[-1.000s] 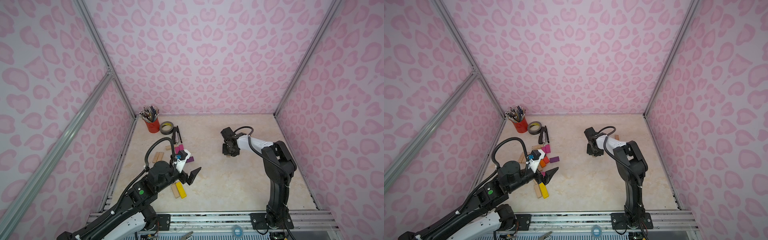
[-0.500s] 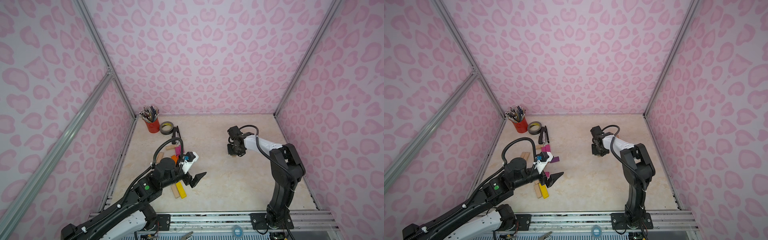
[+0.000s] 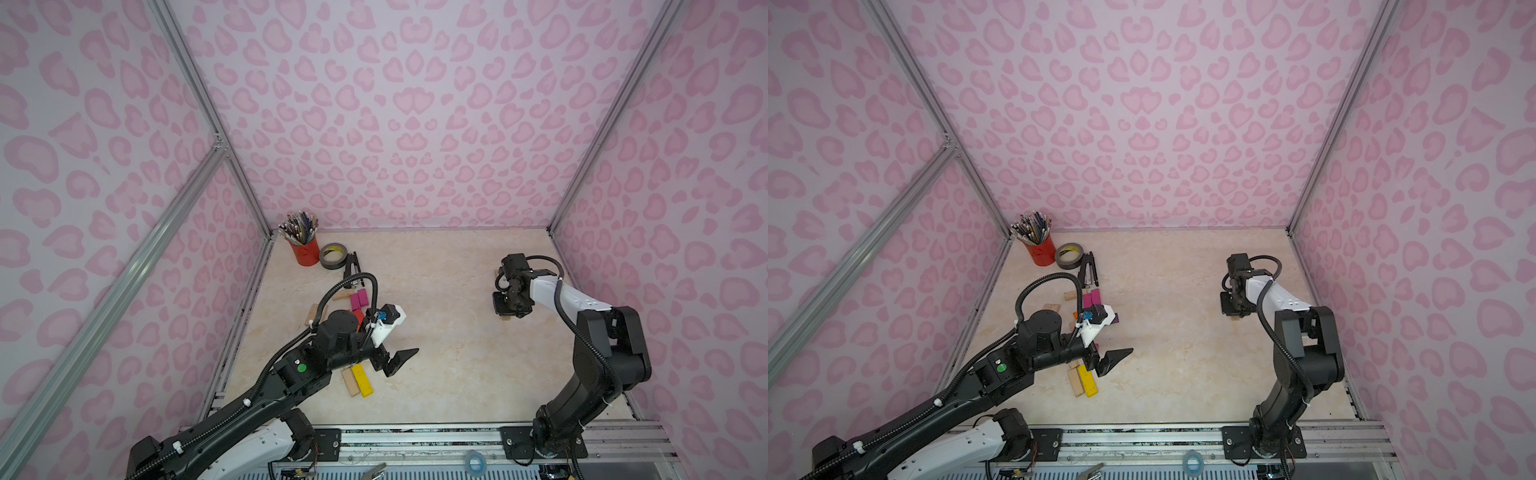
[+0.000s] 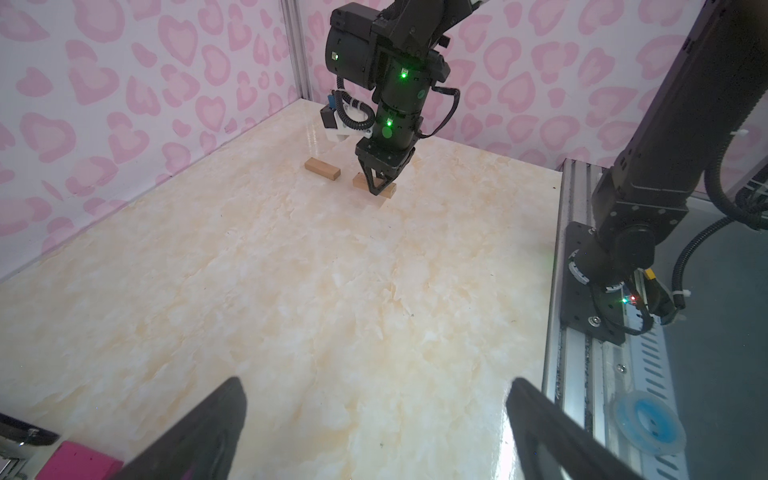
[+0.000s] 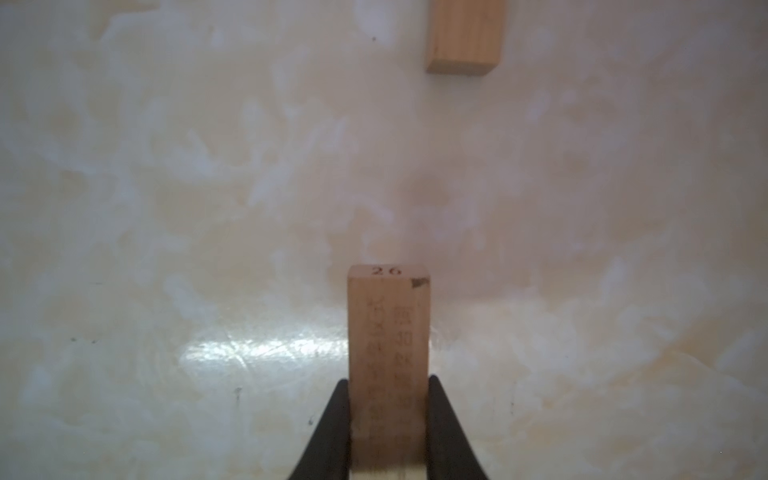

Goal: Assemble the letter k with building blocks
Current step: Assemble the building block at the center of the board.

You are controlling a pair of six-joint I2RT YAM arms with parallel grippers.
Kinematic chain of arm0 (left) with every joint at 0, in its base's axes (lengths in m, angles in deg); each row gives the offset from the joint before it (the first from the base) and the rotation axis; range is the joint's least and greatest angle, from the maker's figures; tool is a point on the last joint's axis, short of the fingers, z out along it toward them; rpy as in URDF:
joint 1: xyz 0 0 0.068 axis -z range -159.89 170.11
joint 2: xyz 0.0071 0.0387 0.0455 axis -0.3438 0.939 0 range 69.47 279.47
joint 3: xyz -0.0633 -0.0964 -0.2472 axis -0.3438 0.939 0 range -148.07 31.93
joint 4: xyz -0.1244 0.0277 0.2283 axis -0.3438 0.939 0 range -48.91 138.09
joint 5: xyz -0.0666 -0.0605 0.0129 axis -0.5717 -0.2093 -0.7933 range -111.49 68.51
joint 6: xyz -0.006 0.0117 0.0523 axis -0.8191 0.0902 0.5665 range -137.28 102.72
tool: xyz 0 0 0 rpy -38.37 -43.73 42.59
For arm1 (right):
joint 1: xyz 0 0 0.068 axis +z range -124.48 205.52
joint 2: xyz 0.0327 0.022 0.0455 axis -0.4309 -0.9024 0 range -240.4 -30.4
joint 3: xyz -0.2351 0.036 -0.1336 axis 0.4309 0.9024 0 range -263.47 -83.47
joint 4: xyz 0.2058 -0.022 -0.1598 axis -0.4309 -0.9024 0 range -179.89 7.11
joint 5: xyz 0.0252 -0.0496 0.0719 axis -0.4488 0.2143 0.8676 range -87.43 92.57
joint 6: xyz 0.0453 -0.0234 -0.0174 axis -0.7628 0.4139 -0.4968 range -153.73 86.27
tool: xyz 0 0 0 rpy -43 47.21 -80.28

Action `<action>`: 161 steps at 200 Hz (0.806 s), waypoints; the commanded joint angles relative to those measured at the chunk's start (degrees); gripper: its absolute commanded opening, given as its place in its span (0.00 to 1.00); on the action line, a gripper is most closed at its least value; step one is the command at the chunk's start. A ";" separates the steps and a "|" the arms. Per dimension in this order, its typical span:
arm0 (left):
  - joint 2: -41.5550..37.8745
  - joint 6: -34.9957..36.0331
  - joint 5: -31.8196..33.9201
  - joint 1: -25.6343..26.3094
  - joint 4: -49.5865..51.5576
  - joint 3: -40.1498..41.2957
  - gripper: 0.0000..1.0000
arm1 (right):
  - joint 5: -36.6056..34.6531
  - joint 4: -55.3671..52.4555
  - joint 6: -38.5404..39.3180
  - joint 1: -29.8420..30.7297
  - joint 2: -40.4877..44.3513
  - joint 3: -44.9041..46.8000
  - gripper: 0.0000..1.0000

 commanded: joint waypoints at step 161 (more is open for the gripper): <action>-0.13 1.12 2.79 0.08 -1.14 -0.06 1.00 | 6.74 -0.40 5.15 -5.90 -13.69 -8.64 0.30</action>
